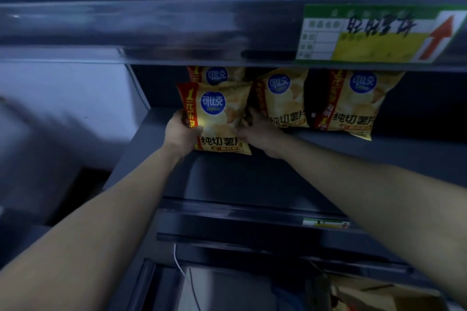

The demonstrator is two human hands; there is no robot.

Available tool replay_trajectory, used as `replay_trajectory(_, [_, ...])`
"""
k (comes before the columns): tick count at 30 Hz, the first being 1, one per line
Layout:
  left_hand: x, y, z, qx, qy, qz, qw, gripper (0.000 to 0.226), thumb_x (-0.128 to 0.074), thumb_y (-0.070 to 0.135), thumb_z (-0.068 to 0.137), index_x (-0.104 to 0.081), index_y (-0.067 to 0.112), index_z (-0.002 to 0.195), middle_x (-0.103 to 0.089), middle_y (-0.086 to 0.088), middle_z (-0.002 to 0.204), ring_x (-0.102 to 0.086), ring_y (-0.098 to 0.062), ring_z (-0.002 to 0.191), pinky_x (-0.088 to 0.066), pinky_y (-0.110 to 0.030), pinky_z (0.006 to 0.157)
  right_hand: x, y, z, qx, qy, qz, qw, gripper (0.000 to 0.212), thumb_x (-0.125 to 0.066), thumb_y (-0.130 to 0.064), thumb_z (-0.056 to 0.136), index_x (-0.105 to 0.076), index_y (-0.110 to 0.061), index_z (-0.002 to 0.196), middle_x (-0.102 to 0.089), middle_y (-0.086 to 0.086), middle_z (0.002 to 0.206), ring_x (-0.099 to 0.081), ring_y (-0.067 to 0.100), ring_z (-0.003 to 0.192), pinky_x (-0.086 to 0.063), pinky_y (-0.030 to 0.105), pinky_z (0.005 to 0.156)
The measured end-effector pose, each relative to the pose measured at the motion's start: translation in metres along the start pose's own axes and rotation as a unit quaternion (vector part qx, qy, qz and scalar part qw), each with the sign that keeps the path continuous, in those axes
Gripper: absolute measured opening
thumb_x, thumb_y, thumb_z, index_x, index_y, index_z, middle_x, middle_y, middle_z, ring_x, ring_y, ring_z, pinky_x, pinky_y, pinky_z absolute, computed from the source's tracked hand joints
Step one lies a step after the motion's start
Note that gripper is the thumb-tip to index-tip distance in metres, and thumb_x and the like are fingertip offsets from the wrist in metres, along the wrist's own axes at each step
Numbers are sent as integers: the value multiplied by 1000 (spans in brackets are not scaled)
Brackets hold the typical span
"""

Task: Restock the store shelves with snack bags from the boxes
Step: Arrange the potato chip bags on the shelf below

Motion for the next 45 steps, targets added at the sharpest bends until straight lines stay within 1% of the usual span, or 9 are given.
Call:
replay_trajectory(11, [6,-2,-18,35,65,48,996,58,-65,14,87,-37,-1,136,-52,-11,116,-51,-24,107,-38,-26,83,23,18,-36,-18,-5,-34,999,68,-60,-23,90,-26,-11,148,-41,9,146,-45,22,128,-41,35,108])
replay_trajectory(16, [-5,15,-55,-14,90,31,995,14,-58,7,88,-46,14,90,-51,2,81,-51,-17,85,-46,-30,81,51,37,-78,-37,-10,-33,999,42,-56,-10,93,-48,-7,134,-58,6,116,-54,15,106,-45,28,100])
replay_trajectory(20, [-51,30,-101,-52,-15,30,998,26,-58,1,87,-44,19,73,-48,1,72,-50,-14,72,-45,-24,70,78,61,-125,-46,10,-14,999,22,-56,-3,91,-60,-6,113,-62,9,101,-58,18,95,-50,31,89])
replay_trajectory(24, [-117,34,-156,-85,-148,113,979,11,-64,7,85,-59,7,94,-58,-8,83,-55,-21,79,-44,-32,73,108,100,-186,-73,26,-6,997,19,-52,5,89,-59,-2,106,-61,19,92,-57,23,76,-47,29,71])
replay_trajectory(28, [-192,15,-223,-52,-288,130,947,7,-65,2,83,-60,5,88,-54,-4,70,-51,-18,62,-43,-30,67,137,158,-251,-130,36,-13,991,17,-52,8,89,-58,-4,101,-59,11,79,-52,14,60,-46,12,51])
replay_trajectory(33, [-269,-39,-295,9,-414,203,887,18,-66,13,85,-60,8,101,-58,-7,86,-55,-20,80,-47,-32,73,162,245,-313,-218,37,-71,973,20,-56,2,88,-65,-3,105,-61,6,70,-55,17,66,-46,24,63])
replay_trajectory(38, [-306,-97,-336,57,-430,345,832,24,-64,20,86,-63,-3,94,-58,-13,93,-63,-29,93,-36,-25,55,159,323,-351,-300,17,-82,950,15,-55,4,85,-64,-9,86,-61,3,76,-57,18,74,-45,20,61])
replay_trajectory(42, [-319,-149,-353,123,-423,374,816,36,-58,15,90,-54,-3,120,-58,-13,123,-57,-28,113,-48,-31,81,144,370,-365,-346,-18,-147,927,35,-61,-15,89,-61,0,120,-62,13,121,-58,26,113,-50,34,95])
replay_trajectory(45, [-324,-176,-360,136,-412,400,807,41,-45,8,94,-43,1,135,-55,-18,129,-57,-30,113,-50,-32,87,132,404,-369,-383,-9,-110,917,40,-65,-18,86,-57,-2,122,-61,11,124,-58,25,113,-51,32,91])
Point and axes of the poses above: each hand's wrist, its own z-axis towards the middle knuckle, its own x-axis out of the back of the hand, y = z × x, the point moved 5 cm from there along z, towards the middle knuckle
